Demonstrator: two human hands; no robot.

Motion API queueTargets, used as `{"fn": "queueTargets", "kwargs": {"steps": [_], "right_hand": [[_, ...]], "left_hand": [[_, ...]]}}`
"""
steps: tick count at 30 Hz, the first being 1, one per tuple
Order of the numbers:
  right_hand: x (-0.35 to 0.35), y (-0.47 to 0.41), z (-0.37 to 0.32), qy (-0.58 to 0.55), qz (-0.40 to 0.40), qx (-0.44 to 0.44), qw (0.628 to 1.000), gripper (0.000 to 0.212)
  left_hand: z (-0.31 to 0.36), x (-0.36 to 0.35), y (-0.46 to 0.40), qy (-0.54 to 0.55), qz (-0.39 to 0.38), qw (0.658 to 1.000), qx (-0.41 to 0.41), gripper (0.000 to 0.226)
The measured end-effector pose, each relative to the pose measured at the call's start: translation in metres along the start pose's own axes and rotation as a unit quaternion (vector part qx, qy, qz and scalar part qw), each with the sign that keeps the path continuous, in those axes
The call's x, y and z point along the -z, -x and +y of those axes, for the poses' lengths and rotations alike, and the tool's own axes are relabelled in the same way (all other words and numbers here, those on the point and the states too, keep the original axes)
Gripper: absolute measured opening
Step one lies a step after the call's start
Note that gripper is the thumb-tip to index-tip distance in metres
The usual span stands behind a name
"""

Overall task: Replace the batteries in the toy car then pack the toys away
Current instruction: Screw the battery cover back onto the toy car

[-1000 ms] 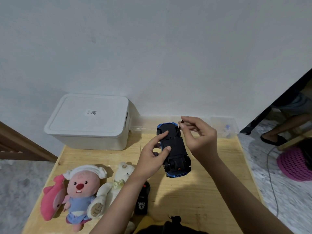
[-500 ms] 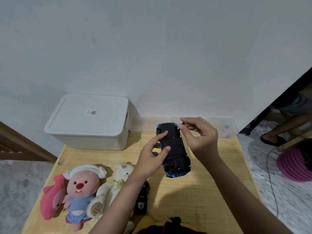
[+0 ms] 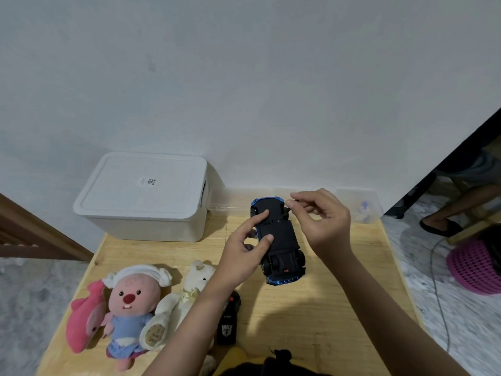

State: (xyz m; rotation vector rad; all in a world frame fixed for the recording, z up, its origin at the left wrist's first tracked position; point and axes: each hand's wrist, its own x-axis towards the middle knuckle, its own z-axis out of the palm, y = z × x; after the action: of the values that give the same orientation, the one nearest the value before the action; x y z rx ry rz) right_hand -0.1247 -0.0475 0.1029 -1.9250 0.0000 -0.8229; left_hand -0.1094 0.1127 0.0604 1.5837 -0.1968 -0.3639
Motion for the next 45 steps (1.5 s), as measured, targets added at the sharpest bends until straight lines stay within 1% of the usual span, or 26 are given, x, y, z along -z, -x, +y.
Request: {"fn": "queueTargets", "kwargs": {"steps": [2,4,7,10,14,17,20,25,29,32,36,39,43,45], "right_hand": [[0.0004,0.0002,0.0013,0.005,-0.001,0.008,1.000,0.014],[0.0009,0.0012,0.0029,0.007,-0.010,0.015,1.000,0.019],[0.0013,0.0025,0.0025,-0.002,-0.013,0.001,1.000,0.023],[0.0007,0.0012,-0.0011,-0.011,-0.004,-0.009,1.000,0.021],[-0.0002,0.0005,-0.0011,-0.008,-0.010,-0.004,1.000,0.013],[0.0002,0.0023,0.0015,-0.011,-0.030,-0.004,0.999,0.020],[0.0002,0.0033,0.0015,-0.031,-0.039,-0.021,0.999,0.025],[-0.0008,0.0019,0.0014,-0.024,-0.046,-0.031,0.998,0.020],[-0.0015,0.0023,-0.0028,-0.041,-0.028,-0.043,0.998,0.019],[-0.0012,0.0028,-0.0030,-0.041,-0.017,-0.034,0.998,0.025],[-0.0006,0.0018,0.0013,-0.012,-0.020,-0.001,1.000,0.018],[0.0006,0.0017,0.0023,0.012,-0.026,0.034,0.999,0.021],[-0.0014,0.0018,0.0013,0.008,-0.010,0.033,0.999,0.025],[-0.0027,0.0011,0.0017,0.010,0.001,0.039,0.999,0.023]], "left_hand": [[-0.0005,0.0007,-0.0003,-0.001,0.002,1.000,0.001,0.046],[-0.0012,0.0012,-0.0007,0.002,0.002,1.000,0.002,0.046],[-0.0019,0.0010,-0.0009,-0.001,0.000,1.000,0.002,0.045],[-0.0020,-0.0004,-0.0004,-0.004,0.000,1.000,0.001,0.045],[-0.0011,-0.0019,0.0003,0.001,0.000,1.000,0.001,0.046],[-0.0015,-0.0013,-0.0001,0.002,0.003,1.000,-0.003,0.046],[-0.0024,-0.0015,-0.0004,-0.001,0.007,1.000,-0.003,0.046],[-0.0029,-0.0030,-0.0005,-0.006,0.008,1.000,0.004,0.046],[-0.0011,-0.0035,-0.0002,-0.005,0.008,1.000,0.004,0.045],[-0.0010,-0.0031,-0.0001,-0.001,0.007,1.000,0.009,0.046],[-0.0005,-0.0029,0.0005,-0.003,0.005,1.000,0.007,0.046],[-0.0008,-0.0022,0.0006,-0.004,0.006,1.000,0.009,0.046],[-0.0003,-0.0020,0.0005,0.001,0.005,1.000,0.015,0.045],[0.0000,-0.0025,0.0003,0.004,0.003,1.000,0.015,0.046]]}}
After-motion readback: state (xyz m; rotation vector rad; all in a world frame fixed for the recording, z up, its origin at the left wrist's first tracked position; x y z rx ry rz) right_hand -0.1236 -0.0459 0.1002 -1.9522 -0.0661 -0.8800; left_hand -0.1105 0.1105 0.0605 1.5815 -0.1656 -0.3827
